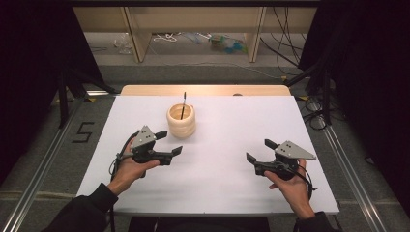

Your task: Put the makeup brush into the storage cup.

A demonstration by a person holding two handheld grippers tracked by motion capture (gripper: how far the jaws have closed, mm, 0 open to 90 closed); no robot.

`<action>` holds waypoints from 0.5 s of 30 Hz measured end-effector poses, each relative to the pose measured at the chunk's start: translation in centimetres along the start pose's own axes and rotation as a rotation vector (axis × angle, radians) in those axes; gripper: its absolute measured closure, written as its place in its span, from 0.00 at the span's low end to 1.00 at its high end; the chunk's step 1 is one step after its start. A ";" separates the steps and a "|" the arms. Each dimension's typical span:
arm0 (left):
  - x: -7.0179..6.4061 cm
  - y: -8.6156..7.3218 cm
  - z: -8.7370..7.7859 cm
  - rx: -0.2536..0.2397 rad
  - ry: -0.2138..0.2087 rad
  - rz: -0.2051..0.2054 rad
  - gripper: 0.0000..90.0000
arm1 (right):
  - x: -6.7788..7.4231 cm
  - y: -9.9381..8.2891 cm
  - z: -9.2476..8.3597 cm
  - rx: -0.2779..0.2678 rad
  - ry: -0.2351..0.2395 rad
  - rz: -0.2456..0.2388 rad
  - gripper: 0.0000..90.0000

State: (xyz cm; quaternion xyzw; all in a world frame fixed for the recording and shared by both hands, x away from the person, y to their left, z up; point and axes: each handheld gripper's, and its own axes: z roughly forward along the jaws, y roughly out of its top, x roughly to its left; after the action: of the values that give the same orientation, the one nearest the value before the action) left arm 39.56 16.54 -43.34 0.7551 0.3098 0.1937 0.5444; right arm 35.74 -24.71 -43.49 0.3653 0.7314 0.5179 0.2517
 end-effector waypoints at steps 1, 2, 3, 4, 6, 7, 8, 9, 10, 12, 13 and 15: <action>0.0 -0.1 -0.1 0.004 0.000 0.007 0.20 | 0.0 0.0 0.1 -0.006 0.004 0.005 0.18; 0.0 -0.1 -0.1 0.001 0.001 0.007 0.20 | 0.0 -0.1 0.2 -0.016 0.006 0.007 0.18; -0.1 -0.2 -0.2 0.005 0.001 0.004 0.20 | 0.0 -0.1 0.2 -0.015 0.006 0.007 0.18; 0.0 -0.3 -0.2 0.005 0.002 0.001 0.20 | 0.0 -0.1 0.2 -0.016 0.006 0.007 0.18; 0.0 -0.5 -0.3 0.007 -0.001 0.001 0.20 | 0.0 -0.1 0.2 -0.017 0.005 0.007 0.18; 0.0 -0.5 -0.4 0.006 0.002 -0.001 0.20 | 0.0 -0.1 0.2 -0.018 0.005 0.007 0.18; 0.0 -0.5 -0.4 0.002 0.004 -0.002 0.20 | 0.0 -0.1 0.2 -0.016 0.006 0.008 0.18; 0.0 -0.5 -0.5 0.000 0.011 -0.006 0.20 | 0.0 -0.1 0.2 -0.016 0.006 0.006 0.18; 0.0 -0.5 -0.6 -0.004 0.008 -0.010 0.20 | 0.0 -0.1 0.2 -0.016 0.006 0.006 0.18; -0.1 -0.5 -0.8 -0.007 0.012 -0.008 0.20 | 0.0 0.0 0.0 0.004 0.000 -0.002 0.18; -0.1 -0.6 -0.8 -0.009 0.010 -0.006 0.20 | 0.0 0.0 0.1 -0.002 -0.003 -0.002 0.18; -0.1 -0.7 -0.9 -0.004 0.009 -0.002 0.20 | 0.0 0.0 0.1 -0.002 -0.003 -0.001 0.18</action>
State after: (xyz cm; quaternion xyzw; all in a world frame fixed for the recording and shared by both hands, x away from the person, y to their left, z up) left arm 38.72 17.23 -43.65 0.7528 0.3129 0.1971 0.5446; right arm 35.77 -24.64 -43.55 0.3652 0.7307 0.5182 0.2534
